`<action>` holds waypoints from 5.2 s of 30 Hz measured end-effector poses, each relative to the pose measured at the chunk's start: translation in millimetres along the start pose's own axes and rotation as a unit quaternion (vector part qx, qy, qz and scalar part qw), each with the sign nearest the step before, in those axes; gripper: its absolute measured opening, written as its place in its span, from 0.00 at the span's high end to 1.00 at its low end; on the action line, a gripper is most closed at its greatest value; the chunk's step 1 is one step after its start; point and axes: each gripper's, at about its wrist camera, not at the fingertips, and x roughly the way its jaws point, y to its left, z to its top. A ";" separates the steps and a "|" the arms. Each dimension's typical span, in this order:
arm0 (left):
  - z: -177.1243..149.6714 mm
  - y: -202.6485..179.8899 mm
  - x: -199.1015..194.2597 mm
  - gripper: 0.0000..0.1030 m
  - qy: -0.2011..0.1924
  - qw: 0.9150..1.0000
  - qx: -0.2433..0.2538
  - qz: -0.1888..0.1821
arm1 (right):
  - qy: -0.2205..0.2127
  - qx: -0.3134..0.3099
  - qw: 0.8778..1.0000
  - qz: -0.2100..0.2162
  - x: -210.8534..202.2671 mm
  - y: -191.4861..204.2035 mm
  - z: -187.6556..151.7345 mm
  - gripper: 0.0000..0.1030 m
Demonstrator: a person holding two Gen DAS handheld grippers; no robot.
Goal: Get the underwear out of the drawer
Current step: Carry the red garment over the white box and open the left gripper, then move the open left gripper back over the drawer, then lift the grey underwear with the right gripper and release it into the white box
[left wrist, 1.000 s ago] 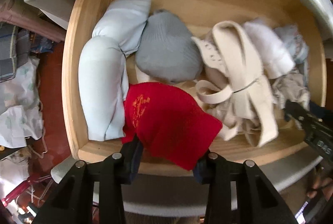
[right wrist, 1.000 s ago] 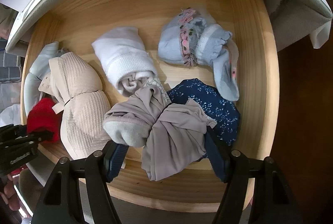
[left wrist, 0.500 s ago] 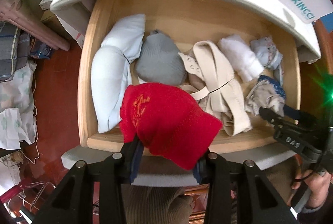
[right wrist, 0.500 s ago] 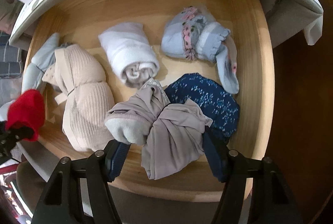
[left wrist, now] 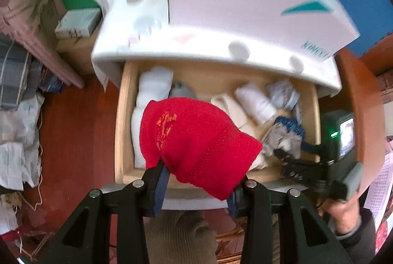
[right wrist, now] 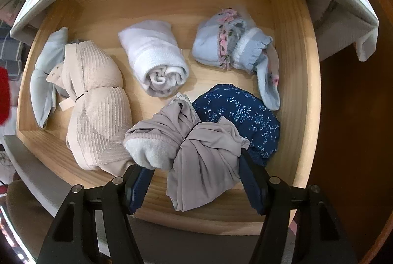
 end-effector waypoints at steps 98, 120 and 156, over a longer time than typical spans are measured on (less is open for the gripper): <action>-42.2 26.8 80.0 0.41 -0.120 0.986 -0.030 0.115 | -0.063 -0.027 0.997 -0.019 -26.1 5.8 -6.3 0.39; -44.4 43.5 77.2 0.41 -0.127 0.985 -0.062 0.093 | -0.190 -0.039 0.981 0.016 -195.3 -15.6 26.3 0.39; -45.0 47.9 78.9 0.41 -0.125 0.986 -0.073 0.081 | -0.178 0.004 0.984 -0.011 -171.8 -5.5 203.0 0.33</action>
